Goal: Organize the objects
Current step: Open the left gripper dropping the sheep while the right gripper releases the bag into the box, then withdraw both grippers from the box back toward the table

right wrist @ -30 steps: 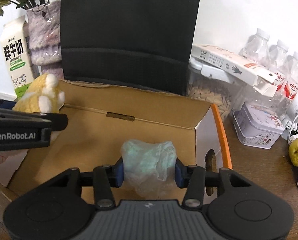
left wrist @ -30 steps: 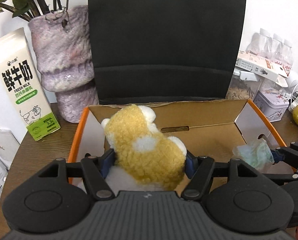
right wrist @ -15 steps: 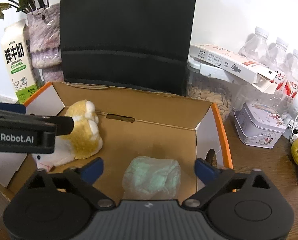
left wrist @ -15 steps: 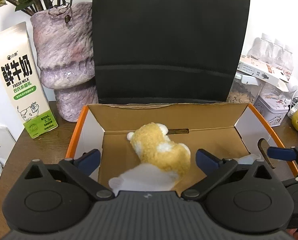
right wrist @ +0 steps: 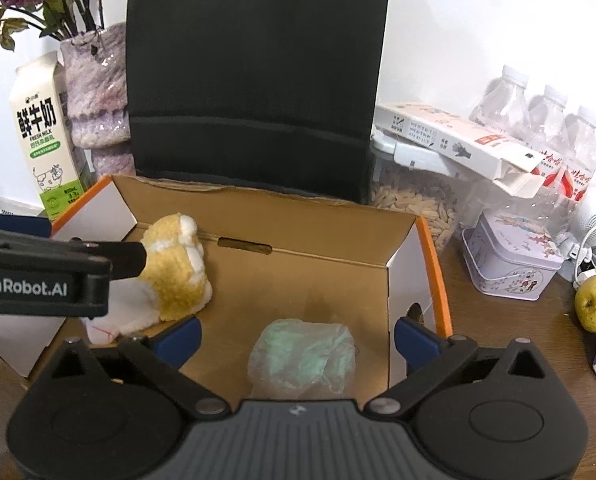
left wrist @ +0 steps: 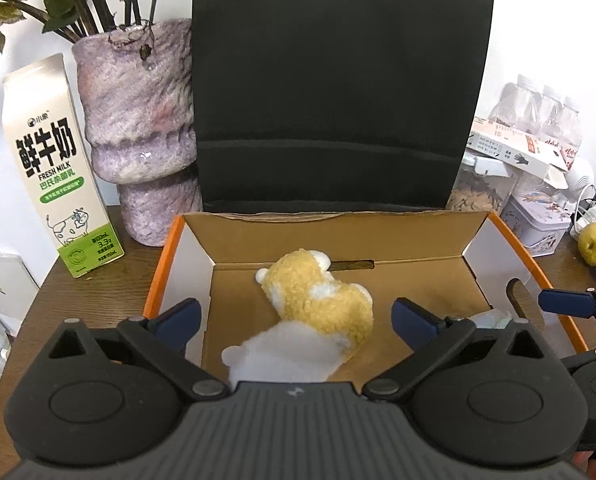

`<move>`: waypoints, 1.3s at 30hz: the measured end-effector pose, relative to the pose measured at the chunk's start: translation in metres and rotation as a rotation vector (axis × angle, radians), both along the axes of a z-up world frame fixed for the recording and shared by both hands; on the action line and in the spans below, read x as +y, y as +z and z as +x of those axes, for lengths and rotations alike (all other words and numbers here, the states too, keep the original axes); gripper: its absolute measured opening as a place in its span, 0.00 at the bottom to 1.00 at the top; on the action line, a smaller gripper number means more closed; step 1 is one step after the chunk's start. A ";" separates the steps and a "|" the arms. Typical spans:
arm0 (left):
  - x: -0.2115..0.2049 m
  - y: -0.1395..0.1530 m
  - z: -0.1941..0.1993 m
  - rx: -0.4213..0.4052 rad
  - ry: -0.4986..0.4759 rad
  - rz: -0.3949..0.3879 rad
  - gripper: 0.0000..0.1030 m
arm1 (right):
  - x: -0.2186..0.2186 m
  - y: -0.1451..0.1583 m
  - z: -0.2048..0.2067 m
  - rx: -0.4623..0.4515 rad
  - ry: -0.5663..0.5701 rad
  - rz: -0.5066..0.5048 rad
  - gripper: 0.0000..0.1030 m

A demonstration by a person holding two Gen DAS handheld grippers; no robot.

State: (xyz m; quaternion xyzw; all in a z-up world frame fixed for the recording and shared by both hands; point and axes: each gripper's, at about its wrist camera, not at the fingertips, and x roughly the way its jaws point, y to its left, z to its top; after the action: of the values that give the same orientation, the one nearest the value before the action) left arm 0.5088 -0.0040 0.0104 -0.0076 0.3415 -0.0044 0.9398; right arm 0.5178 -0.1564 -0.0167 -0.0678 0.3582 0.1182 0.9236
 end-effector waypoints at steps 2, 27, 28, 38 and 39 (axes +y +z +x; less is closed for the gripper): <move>0.000 0.004 -0.004 -0.005 0.001 -0.002 1.00 | -0.001 0.005 -0.004 -0.007 -0.001 0.002 1.00; 0.002 0.056 -0.086 -0.074 0.013 -0.016 1.00 | -0.005 0.058 -0.084 -0.083 0.009 0.014 1.00; 0.002 0.058 -0.089 -0.076 0.013 -0.016 1.00 | -0.005 0.060 -0.088 -0.087 0.009 0.015 1.00; 0.003 0.076 -0.132 -0.112 0.008 -0.016 1.00 | -0.007 0.080 -0.131 -0.126 0.018 0.017 1.00; 0.003 0.078 -0.136 -0.116 0.008 -0.016 1.00 | -0.008 0.082 -0.136 -0.132 0.020 0.017 1.00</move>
State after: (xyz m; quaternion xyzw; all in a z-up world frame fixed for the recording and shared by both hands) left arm 0.3725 -0.0007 0.0879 -0.0161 0.2866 -0.0040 0.9579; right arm 0.3821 -0.1641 0.0653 -0.0712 0.2951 0.1257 0.9445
